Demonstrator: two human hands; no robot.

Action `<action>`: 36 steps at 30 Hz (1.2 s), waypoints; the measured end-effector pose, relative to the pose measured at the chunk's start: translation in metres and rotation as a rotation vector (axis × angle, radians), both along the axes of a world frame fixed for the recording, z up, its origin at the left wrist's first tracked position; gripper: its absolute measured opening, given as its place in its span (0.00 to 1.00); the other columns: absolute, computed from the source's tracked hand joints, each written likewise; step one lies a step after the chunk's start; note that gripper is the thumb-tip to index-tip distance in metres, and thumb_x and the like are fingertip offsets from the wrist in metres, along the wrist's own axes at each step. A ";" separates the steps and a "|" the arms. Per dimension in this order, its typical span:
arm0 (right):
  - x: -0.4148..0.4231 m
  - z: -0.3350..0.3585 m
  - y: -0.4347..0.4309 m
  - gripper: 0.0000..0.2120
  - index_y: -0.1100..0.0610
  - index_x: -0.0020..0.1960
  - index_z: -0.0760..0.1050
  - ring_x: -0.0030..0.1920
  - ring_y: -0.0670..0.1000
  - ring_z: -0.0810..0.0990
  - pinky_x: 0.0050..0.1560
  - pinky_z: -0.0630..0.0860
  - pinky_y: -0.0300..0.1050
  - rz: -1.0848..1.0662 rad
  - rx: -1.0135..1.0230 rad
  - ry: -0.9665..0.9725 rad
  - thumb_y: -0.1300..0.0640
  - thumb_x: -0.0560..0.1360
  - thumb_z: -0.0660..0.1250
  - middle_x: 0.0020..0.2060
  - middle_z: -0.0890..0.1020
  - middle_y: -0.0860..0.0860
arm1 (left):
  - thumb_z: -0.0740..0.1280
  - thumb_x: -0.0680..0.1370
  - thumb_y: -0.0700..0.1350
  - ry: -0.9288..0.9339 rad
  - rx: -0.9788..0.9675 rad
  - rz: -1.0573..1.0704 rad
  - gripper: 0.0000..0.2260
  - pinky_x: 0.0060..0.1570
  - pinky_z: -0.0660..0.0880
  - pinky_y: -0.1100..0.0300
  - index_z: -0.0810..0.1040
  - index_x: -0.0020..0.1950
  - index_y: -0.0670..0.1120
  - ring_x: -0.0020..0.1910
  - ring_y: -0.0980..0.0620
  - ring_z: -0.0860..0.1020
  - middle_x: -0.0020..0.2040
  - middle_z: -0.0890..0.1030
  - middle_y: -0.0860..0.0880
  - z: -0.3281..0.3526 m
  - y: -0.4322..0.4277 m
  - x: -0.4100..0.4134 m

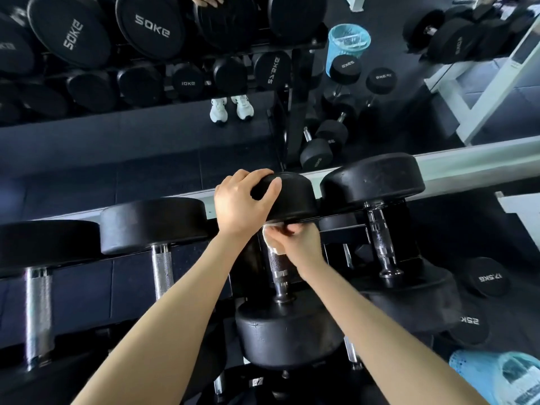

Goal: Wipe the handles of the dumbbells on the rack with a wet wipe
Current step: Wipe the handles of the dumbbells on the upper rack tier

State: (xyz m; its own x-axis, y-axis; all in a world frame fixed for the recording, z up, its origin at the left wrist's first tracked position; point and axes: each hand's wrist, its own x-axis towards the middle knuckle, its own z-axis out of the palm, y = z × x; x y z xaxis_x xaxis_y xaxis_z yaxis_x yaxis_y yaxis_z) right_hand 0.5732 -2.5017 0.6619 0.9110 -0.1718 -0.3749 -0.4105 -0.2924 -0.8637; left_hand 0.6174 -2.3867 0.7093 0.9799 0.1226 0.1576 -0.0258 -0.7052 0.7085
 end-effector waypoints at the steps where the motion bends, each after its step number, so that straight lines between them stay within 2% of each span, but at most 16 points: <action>1: 0.004 0.003 -0.008 0.07 0.61 0.38 0.81 0.32 0.47 0.79 0.38 0.77 0.40 0.018 0.202 0.098 0.58 0.68 0.75 0.31 0.82 0.51 | 0.57 0.73 0.64 -0.002 -0.004 -0.001 0.23 0.51 0.73 0.54 0.82 0.55 0.53 0.43 0.52 0.76 0.43 0.81 0.53 0.000 0.000 0.000; 3: 0.010 0.007 -0.020 0.01 0.58 0.40 0.81 0.32 0.46 0.78 0.37 0.78 0.41 0.032 0.534 0.335 0.61 0.70 0.72 0.31 0.82 0.49 | 0.57 0.73 0.64 -0.009 -0.014 -0.005 0.23 0.50 0.73 0.56 0.82 0.55 0.52 0.43 0.52 0.76 0.43 0.81 0.53 -0.001 0.000 -0.001; 4: 0.013 0.007 -0.023 0.03 0.57 0.39 0.79 0.31 0.45 0.77 0.37 0.77 0.40 0.047 0.596 0.396 0.62 0.71 0.71 0.29 0.82 0.48 | 0.57 0.73 0.64 -0.013 -0.014 -0.008 0.23 0.49 0.73 0.56 0.82 0.55 0.52 0.43 0.52 0.76 0.43 0.80 0.53 -0.002 0.001 0.000; 8: 0.013 0.005 -0.023 0.02 0.57 0.44 0.78 0.33 0.44 0.80 0.36 0.78 0.37 0.083 0.599 0.395 0.63 0.73 0.69 0.32 0.83 0.47 | 0.57 0.73 0.64 -0.008 -0.017 -0.017 0.23 0.50 0.73 0.56 0.82 0.55 0.52 0.43 0.53 0.75 0.43 0.80 0.53 -0.002 0.001 0.000; 11: 0.004 -0.001 -0.021 0.04 0.59 0.46 0.80 0.40 0.47 0.79 0.48 0.78 0.44 0.148 0.431 0.262 0.60 0.73 0.71 0.40 0.83 0.53 | 0.57 0.73 0.64 0.002 -0.026 -0.023 0.23 0.51 0.73 0.54 0.82 0.55 0.52 0.43 0.55 0.75 0.43 0.80 0.54 -0.002 0.002 0.000; 13: -0.003 -0.004 -0.022 0.07 0.62 0.43 0.81 0.40 0.48 0.78 0.51 0.77 0.48 0.232 0.322 0.197 0.58 0.72 0.71 0.38 0.81 0.56 | 0.56 0.73 0.64 0.008 -0.024 -0.029 0.23 0.51 0.73 0.54 0.82 0.55 0.52 0.43 0.55 0.74 0.43 0.80 0.54 0.000 0.002 -0.001; 17: -0.012 -0.002 -0.029 0.12 0.57 0.32 0.78 0.32 0.44 0.76 0.42 0.74 0.37 0.332 0.218 0.205 0.57 0.73 0.71 0.29 0.79 0.49 | 0.56 0.73 0.64 0.003 -0.017 -0.035 0.23 0.51 0.74 0.54 0.82 0.55 0.52 0.43 0.54 0.75 0.44 0.81 0.53 0.000 0.003 -0.001; 19: -0.018 -0.005 -0.031 0.13 0.56 0.30 0.77 0.31 0.44 0.76 0.43 0.73 0.38 0.358 0.185 0.238 0.57 0.73 0.71 0.27 0.78 0.48 | 0.57 0.73 0.64 0.004 -0.015 -0.040 0.23 0.51 0.74 0.53 0.82 0.55 0.52 0.44 0.53 0.76 0.44 0.81 0.53 0.001 0.003 -0.002; 23: -0.031 -0.005 -0.031 0.19 0.66 0.30 0.74 0.30 0.49 0.72 0.38 0.70 0.42 0.367 0.063 0.304 0.51 0.67 0.74 0.26 0.73 0.54 | 0.55 0.73 0.65 0.018 -0.001 -0.037 0.24 0.52 0.74 0.52 0.81 0.56 0.52 0.46 0.51 0.76 0.46 0.81 0.53 0.001 0.003 -0.002; 26: -0.039 0.011 -0.021 0.16 0.64 0.31 0.73 0.29 0.49 0.70 0.28 0.62 0.35 0.548 -0.390 0.303 0.53 0.71 0.70 0.27 0.70 0.53 | 0.54 0.73 0.66 0.041 0.010 -0.050 0.25 0.54 0.73 0.51 0.81 0.57 0.53 0.47 0.50 0.77 0.47 0.81 0.52 0.002 0.004 -0.002; 27: -0.042 0.018 -0.012 0.12 0.64 0.37 0.76 0.32 0.51 0.72 0.28 0.63 0.36 0.595 -0.552 0.284 0.54 0.72 0.68 0.30 0.73 0.54 | 0.54 0.72 0.66 0.054 0.009 -0.065 0.26 0.54 0.73 0.50 0.80 0.58 0.53 0.48 0.50 0.76 0.48 0.81 0.52 0.003 0.006 -0.002; 29: -0.046 0.022 -0.001 0.09 0.64 0.42 0.76 0.39 0.52 0.76 0.32 0.66 0.39 0.609 -0.702 0.266 0.56 0.73 0.66 0.36 0.77 0.55 | 0.53 0.71 0.68 0.107 -0.004 -0.130 0.28 0.58 0.71 0.52 0.78 0.61 0.54 0.52 0.50 0.75 0.51 0.79 0.51 0.006 0.011 -0.002; 31: -0.045 0.017 -0.003 0.11 0.60 0.34 0.69 0.37 0.50 0.73 0.29 0.64 0.37 0.564 -0.614 0.294 0.58 0.73 0.65 0.32 0.73 0.52 | 0.56 0.71 0.68 0.178 -0.027 -0.194 0.29 0.63 0.68 0.52 0.74 0.65 0.54 0.59 0.50 0.72 0.58 0.76 0.50 0.006 0.020 -0.003; 33: -0.042 0.014 -0.016 0.20 0.58 0.28 0.62 0.29 0.48 0.67 0.25 0.60 0.34 0.470 -0.366 0.339 0.57 0.74 0.67 0.27 0.66 0.51 | 0.63 0.72 0.66 0.283 -0.106 -0.156 0.29 0.66 0.65 0.55 0.69 0.69 0.55 0.64 0.50 0.69 0.64 0.72 0.49 0.003 0.034 -0.007; 35: -0.040 0.015 -0.025 0.20 0.61 0.27 0.66 0.28 0.45 0.68 0.25 0.66 0.30 0.351 -0.076 0.352 0.58 0.73 0.71 0.26 0.69 0.50 | 0.67 0.71 0.64 0.413 -0.231 -0.114 0.31 0.63 0.64 0.59 0.65 0.72 0.57 0.66 0.52 0.66 0.68 0.68 0.50 -0.003 0.046 -0.012; 36: -0.039 0.012 -0.027 0.16 0.64 0.30 0.72 0.30 0.46 0.73 0.31 0.74 0.32 0.305 0.042 0.360 0.58 0.72 0.72 0.29 0.74 0.51 | 0.67 0.70 0.64 0.457 -0.287 -0.119 0.32 0.63 0.63 0.60 0.63 0.72 0.59 0.67 0.54 0.66 0.69 0.67 0.51 -0.006 0.050 -0.014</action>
